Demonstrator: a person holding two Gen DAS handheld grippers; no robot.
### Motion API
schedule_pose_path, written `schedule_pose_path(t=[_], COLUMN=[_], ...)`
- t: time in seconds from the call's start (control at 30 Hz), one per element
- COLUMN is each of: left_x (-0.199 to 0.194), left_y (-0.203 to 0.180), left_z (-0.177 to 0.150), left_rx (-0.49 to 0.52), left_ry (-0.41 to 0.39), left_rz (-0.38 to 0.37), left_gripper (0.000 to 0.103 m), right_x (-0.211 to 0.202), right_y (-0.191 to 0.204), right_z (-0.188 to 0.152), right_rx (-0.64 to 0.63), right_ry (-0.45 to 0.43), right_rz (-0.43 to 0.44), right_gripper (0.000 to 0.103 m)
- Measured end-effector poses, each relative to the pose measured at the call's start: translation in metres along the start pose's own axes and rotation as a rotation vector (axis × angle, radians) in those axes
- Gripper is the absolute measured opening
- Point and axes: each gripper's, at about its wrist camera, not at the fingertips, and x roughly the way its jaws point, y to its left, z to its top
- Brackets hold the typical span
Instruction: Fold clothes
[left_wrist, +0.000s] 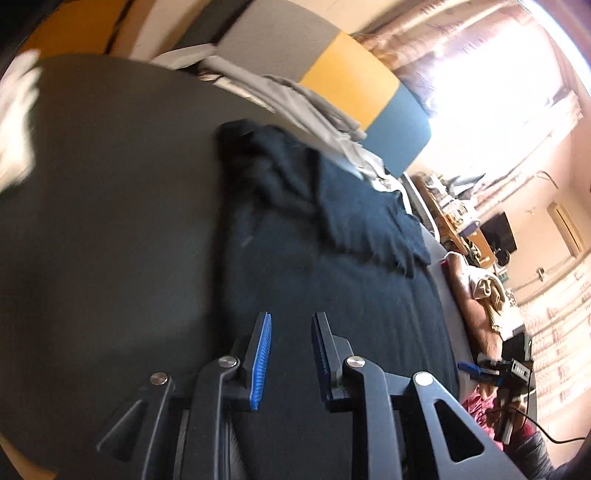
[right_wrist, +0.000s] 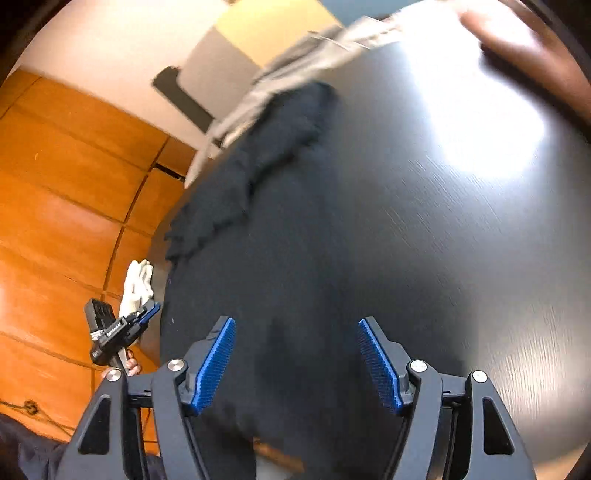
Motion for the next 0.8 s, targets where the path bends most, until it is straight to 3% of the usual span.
schedule_pose_path(t=[0.1, 0.23, 0.37, 0.5, 0.73, 0.8], left_x=[-0.017, -0.028, -0.039, -0.037, -0.029, -0.028], left_y=[0.014, 0.028, 0.031, 0.024, 0.007, -0.002], left_z=[-0.022, -0.047, -0.062, -0.073, -0.09, -0.096], left_rx=[-0.031, -0.087, -0.077, -0.044, -0.022, 0.015], left_ry=[-0.005, 0.0, 0.003, 0.035, 0.063, 0.048], left_rz=[0.028, 0.033, 0.011, -0.027, -0.092, -0.078], left_gripper=[0.022, 0.023, 0.024, 0.026, 0.033, 0.036], right_x=[-0.012, -0.008, 0.005, 0.018, 0.024, 0.025], right_y=[-0.015, -0.019, -0.013, -0.004, 0.003, 0.002], right_z=[-0.026, -0.04, -0.046, -0.045, -0.044, -0.044], right_rx=[0.063, 0.083, 0.084, 0.069, 0.016, 0.019], right_ry=[-0.028, -0.02, -0.013, -0.006, 0.042, 0.046], right_rz=[0.066, 0.154, 0.222, 0.251, 0.219, 0.217], right_gripper=[0.069, 0.069, 0.069, 0.069, 0.068, 0.066])
